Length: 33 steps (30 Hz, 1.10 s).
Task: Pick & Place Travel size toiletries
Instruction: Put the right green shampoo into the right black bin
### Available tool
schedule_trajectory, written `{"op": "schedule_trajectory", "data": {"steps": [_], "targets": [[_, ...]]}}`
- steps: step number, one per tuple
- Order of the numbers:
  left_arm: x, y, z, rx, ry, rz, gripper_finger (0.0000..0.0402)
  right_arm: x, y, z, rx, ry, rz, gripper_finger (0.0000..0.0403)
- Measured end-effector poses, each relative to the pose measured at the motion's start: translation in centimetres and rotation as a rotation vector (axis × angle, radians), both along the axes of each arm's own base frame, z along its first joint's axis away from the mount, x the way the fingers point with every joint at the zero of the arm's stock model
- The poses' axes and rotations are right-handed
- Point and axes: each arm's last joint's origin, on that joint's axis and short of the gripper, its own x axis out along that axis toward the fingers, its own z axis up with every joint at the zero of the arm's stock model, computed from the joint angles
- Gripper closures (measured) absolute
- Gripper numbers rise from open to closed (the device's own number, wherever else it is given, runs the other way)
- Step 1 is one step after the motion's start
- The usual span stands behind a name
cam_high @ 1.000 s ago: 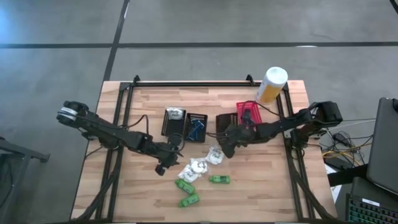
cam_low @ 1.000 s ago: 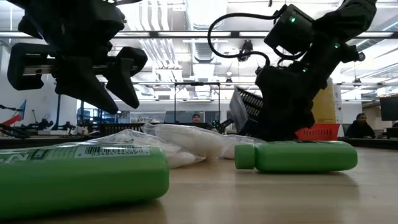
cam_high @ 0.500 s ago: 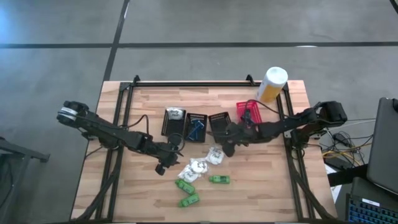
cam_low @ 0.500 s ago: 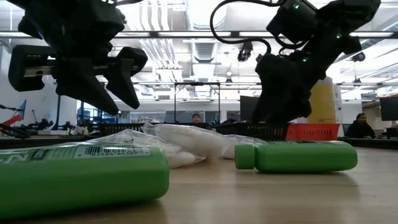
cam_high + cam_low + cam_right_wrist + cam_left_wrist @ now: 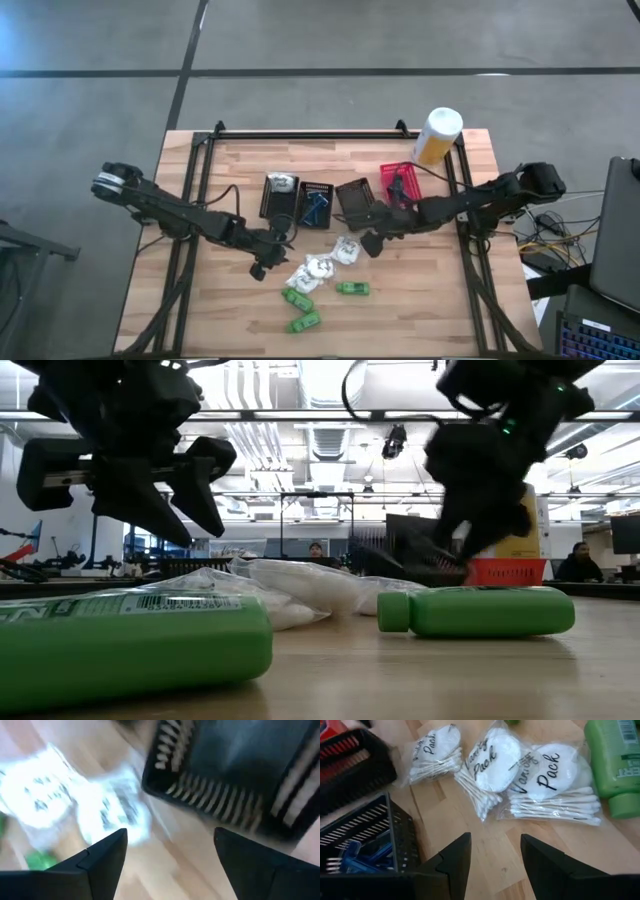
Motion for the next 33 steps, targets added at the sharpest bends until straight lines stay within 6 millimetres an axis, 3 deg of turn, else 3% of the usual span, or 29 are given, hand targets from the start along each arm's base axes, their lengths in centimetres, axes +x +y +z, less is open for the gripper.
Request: {"op": "schedule_trajectory", "data": {"steps": [3, 8, 21, 33], "targets": [[0.0, 0.1, 0.0, 0.018, -0.006, 0.018, 0.0225, -1.1, 0.2, -1.3, 0.063, 0.102, -0.054, 0.0095], [0.0, 0.1, 0.0, 0.027, -0.011, 0.029, 0.0225, -1.7, 0.7, -2.1, 0.067, 0.117, -0.082, 0.0078], [0.1, 0.2, 0.0, 0.027, -0.01, 0.031, 0.0225, -0.7, 1.0, -1.1, 0.083, 0.021, -0.039, 0.006], [0.1, 0.3, 0.0, 0.026, -0.009, 0.031, 0.0225, 1.5, 1.3, -0.6, 0.003, -0.168, 0.071, 0.0097]]}}
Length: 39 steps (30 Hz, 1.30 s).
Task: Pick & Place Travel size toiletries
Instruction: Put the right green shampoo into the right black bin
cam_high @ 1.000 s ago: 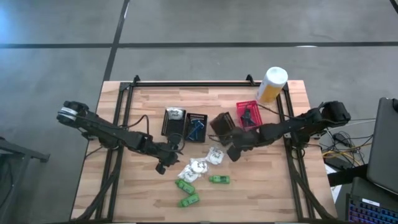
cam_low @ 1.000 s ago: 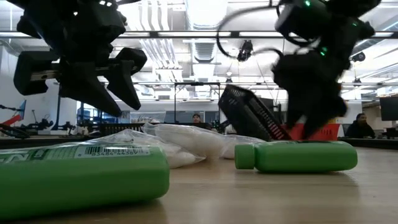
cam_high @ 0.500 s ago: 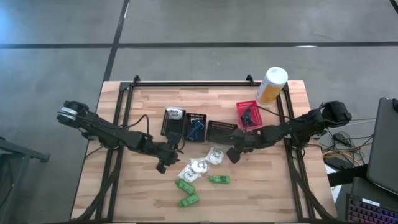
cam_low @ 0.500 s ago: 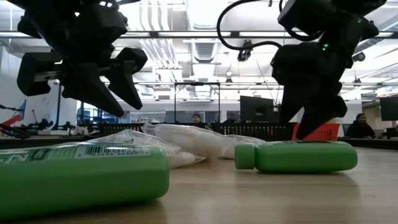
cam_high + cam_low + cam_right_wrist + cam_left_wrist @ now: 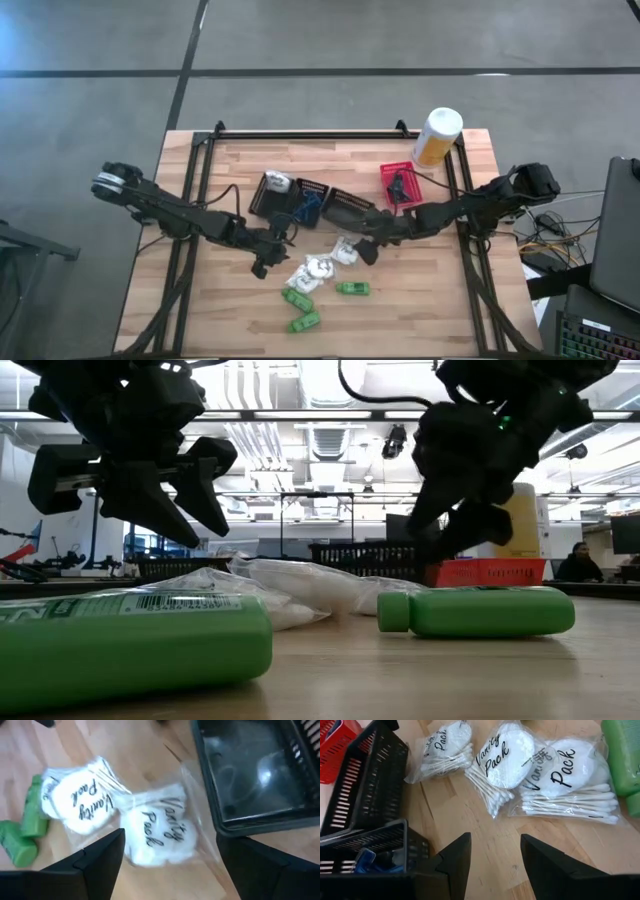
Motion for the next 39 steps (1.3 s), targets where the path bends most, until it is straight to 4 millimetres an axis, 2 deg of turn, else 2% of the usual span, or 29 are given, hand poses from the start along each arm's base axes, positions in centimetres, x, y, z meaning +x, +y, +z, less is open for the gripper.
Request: {"op": "schedule_trajectory", "data": {"steps": [4, 9, 15, 18, 24, 31, 39], "targets": [[0.0, 0.0, 0.0, 0.0, 0.001, 0.001, 0.0225, -0.2, -0.4, 0.1, -0.057, 0.039, -0.064, 0.0105], [0.0, 0.0, 0.0, 0.0, 0.003, 0.002, 0.0225, -1.2, -0.9, -0.7, -0.038, 0.17, -0.129, 0.0106], [0.0, 0.1, 0.0, -0.001, 0.003, 0.007, 0.0225, -1.1, -0.8, -0.4, -0.051, 0.158, -0.093, 0.0092], [0.0, 0.1, 0.0, -0.001, 0.003, 0.007, 0.0225, -1.1, -0.6, -0.3, 0.004, 0.169, -0.044, 0.0085], [0.0, 0.1, 0.0, -0.001, 0.004, 0.007, 0.0225, -1.2, 1.6, -0.3, 0.117, 0.18, 0.176, 0.0076], [0.0, 0.1, 0.0, -0.001, 0.004, 0.008, 0.0225, -1.4, 4.1, 0.0, 0.068, 0.122, 0.319, 0.0099], [0.0, 0.1, 0.0, -0.002, 0.004, 0.009, 0.0225, 0.3, 5.3, 2.9, 0.006, -0.004, 0.359, 0.0149]]}}
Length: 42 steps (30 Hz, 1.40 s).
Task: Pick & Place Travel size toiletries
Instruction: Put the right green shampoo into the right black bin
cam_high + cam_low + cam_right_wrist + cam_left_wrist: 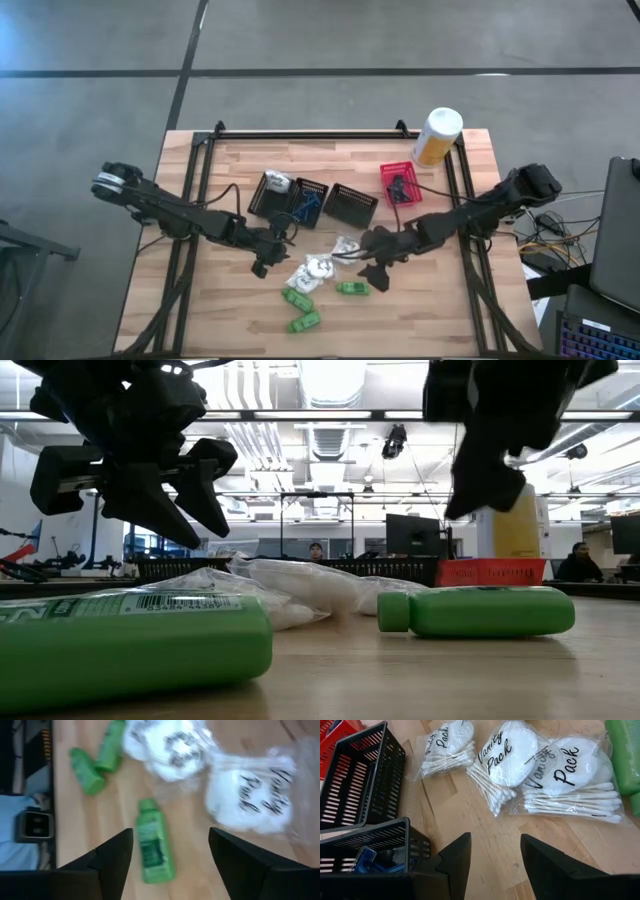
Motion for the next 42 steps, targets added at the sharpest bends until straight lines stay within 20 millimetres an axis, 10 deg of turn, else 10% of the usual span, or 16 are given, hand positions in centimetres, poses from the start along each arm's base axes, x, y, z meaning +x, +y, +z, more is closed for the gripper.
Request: {"op": "schedule_trajectory", "data": {"steps": [31, 42], "targets": [[-0.5, 0.1, -0.4, -0.028, 0.067, 0.044, 0.0225, 6.2, 5.0, -0.5, -0.176, 0.311, 0.042, 0.0175], [-0.4, 0.1, -0.4, -0.029, 0.065, 0.045, 0.0225, 5.5, 7.0, -0.3, -0.263, 0.259, 0.001, 0.0088]]}}
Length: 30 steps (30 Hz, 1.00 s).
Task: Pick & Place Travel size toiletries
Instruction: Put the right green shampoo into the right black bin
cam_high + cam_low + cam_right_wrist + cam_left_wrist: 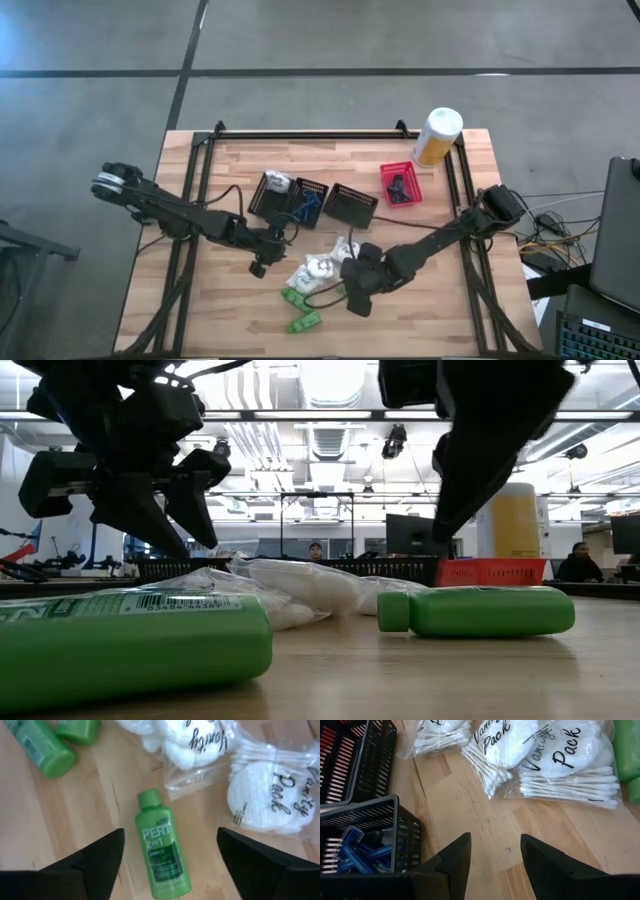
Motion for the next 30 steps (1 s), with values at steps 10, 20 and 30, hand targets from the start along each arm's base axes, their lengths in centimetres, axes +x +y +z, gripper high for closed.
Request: {"op": "schedule_trajectory", "data": {"steps": [10, 20, 30], "targets": [[0.0, 0.0, 0.0, -0.003, 0.0, 0.003, 0.0225, -0.2, 0.3, -0.5, -0.039, -0.006, 0.045, 0.0035], [0.0, 0.0, 0.0, -0.004, 0.0, 0.004, 0.0225, -0.6, 0.2, -2.1, -0.028, -0.018, 0.043, 0.0035], [0.0, 0.0, 0.0, -0.004, 0.0, 0.004, 0.0225, -1.4, 0.2, -3.3, -0.069, -0.019, 0.083, 0.0035]]}}
